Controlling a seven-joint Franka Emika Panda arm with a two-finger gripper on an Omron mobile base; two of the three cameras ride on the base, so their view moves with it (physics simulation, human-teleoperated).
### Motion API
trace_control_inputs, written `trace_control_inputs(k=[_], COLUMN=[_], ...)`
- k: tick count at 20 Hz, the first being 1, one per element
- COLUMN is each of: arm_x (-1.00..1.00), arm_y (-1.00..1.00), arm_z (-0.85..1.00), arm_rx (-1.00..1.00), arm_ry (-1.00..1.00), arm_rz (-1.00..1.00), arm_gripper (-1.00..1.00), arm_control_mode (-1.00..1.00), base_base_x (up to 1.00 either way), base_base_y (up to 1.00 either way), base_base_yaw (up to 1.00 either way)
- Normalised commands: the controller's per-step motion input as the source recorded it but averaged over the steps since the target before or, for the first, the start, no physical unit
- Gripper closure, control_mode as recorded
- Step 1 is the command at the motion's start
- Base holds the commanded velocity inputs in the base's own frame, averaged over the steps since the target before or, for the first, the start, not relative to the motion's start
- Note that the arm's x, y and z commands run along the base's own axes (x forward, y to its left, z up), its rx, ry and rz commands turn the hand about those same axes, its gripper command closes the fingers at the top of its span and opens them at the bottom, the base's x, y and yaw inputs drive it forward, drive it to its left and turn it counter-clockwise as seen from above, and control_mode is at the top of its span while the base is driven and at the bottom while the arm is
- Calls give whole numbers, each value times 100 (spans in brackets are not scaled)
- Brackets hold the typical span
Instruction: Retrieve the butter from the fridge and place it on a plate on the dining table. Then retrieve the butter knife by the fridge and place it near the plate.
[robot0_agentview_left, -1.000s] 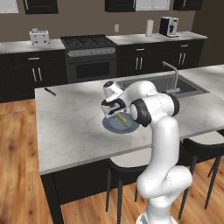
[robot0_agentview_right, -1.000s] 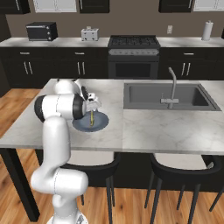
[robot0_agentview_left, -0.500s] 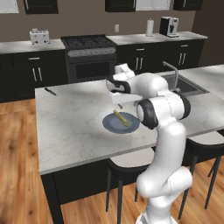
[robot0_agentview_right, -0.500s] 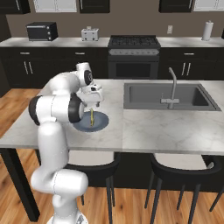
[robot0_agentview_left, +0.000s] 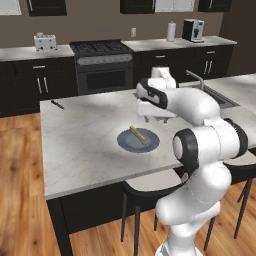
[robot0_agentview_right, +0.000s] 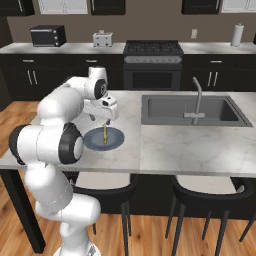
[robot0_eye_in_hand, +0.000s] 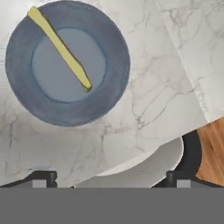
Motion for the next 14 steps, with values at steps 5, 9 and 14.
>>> trace_control_inputs(k=[5,9,14], arm_x=[-100,-100,-99], arm_y=[4,14,28], arm_z=[51,53,15], arm_rx=[1,0,0], arm_ry=[0,0,0], arm_rz=[4,15,32], arm_gripper=[-100,-100,-100], arm_control_mode=[-100,-100,-100], base_base_x=[0,0,0], base_base_y=[0,0,0], base_base_yaw=[0,0,0])
